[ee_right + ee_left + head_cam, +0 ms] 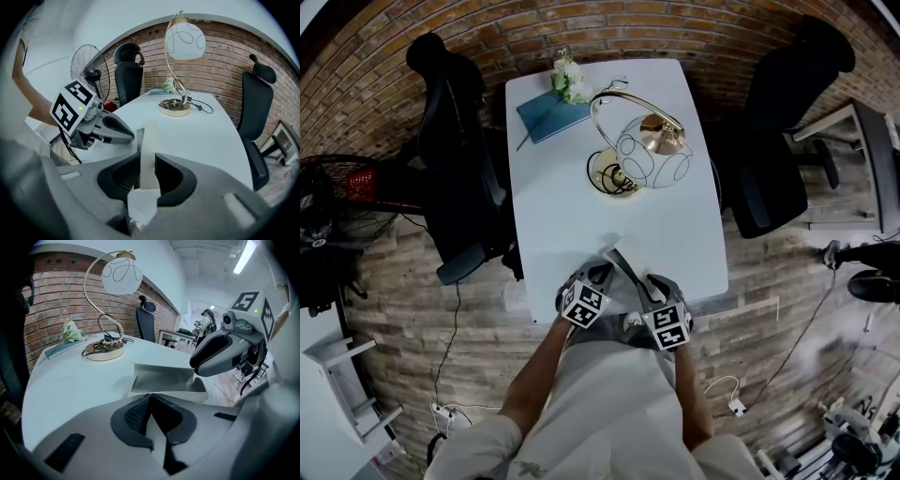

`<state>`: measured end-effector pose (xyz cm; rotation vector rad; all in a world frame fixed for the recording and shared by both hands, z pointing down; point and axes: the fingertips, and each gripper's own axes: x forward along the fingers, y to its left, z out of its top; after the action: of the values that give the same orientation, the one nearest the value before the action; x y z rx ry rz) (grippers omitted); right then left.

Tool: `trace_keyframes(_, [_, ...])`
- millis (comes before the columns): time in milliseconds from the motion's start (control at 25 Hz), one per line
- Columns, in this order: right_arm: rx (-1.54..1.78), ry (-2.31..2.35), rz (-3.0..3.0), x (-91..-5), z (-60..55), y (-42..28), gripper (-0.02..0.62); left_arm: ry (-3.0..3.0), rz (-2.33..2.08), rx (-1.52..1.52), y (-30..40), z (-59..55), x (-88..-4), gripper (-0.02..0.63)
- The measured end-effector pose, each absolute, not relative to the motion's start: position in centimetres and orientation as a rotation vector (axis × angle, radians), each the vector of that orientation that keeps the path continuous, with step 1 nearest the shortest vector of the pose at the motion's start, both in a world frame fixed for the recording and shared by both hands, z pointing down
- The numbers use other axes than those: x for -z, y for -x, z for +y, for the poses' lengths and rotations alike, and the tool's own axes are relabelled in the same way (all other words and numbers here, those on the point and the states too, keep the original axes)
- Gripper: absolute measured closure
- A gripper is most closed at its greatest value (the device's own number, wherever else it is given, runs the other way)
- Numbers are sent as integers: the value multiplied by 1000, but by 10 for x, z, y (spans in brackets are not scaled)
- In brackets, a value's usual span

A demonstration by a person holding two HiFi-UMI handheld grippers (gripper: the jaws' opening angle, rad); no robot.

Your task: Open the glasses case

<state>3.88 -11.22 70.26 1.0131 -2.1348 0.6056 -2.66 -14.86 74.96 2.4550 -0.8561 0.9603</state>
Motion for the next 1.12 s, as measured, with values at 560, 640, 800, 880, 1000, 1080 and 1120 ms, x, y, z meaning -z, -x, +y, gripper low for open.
trace_keyframes(560, [-618, -1057, -2139, -696, -118, -47, 525, -2449, -863, -962, 27, -148, -748, 600])
trace_keyframes(640, [-619, -1062, -2140, -696, -119, -49, 529, -2448, -866, -963, 27, -148, -748, 600])
trace_keyframes(800, [-622, -1083, -2136, -695, -121, -54, 535, -2446, -869, -964, 27, -148, -748, 600])
trace_keyframes(880, [-626, -1092, -2134, -695, -122, -57, 537, -2445, -871, -964, 26, -148, -748, 600])
trace_keyframes(1000, [-631, -1102, -2132, -695, -123, -61, 538, -2444, -876, -966, 26, -148, -749, 600])
trace_keyframes(1080, [-632, -1107, -2132, -696, -124, -63, 538, -2444, -878, -969, 26, -148, -749, 600])
trace_keyframes(1120, [-631, -1109, -2132, -696, -124, -63, 538, -2443, -878, -971, 26, -148, -749, 600])
